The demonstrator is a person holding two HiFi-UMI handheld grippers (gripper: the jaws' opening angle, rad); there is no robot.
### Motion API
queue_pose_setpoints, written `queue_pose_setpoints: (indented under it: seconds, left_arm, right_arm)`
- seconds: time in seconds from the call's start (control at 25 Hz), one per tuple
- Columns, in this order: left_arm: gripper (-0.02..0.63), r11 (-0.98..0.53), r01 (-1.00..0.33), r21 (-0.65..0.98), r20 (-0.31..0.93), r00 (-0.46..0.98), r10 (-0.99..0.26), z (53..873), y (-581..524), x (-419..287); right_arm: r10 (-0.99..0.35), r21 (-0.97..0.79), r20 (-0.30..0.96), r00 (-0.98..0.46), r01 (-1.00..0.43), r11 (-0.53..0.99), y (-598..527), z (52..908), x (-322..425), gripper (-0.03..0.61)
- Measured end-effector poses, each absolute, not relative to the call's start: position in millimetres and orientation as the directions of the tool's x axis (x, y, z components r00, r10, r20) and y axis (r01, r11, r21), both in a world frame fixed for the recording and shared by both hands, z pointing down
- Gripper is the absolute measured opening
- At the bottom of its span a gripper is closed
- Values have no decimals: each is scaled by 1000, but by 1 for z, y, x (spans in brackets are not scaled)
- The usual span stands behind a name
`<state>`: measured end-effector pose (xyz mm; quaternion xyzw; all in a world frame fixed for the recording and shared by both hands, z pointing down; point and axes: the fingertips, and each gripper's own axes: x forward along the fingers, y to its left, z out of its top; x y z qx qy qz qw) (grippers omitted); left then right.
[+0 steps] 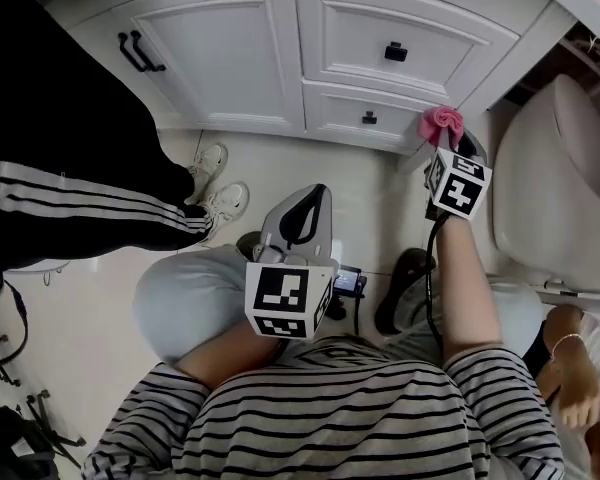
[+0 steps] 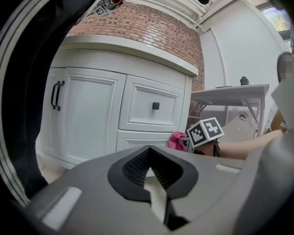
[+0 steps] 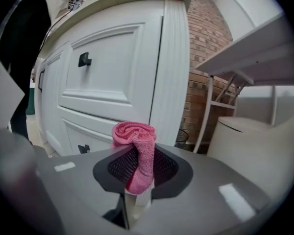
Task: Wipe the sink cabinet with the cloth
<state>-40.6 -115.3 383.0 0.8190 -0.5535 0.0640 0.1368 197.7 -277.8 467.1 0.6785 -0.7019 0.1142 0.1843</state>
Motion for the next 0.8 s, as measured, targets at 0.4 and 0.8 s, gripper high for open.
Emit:
queue_pose_setpoints:
  seconds: [0.4, 0.8]
  left_arm:
    - [-5, -334, -924, 184, 258, 374, -891, 384, -118, -51]
    - [-5, -309, -929, 202, 281, 357, -891, 396, -127, -63]
  right_arm:
    - [-801, -1, 399, -447, -873, 487, -271, 513, -15, 80]
    - [-782, 78, 473, -407, -864, 497, -299, 567, -28, 80]
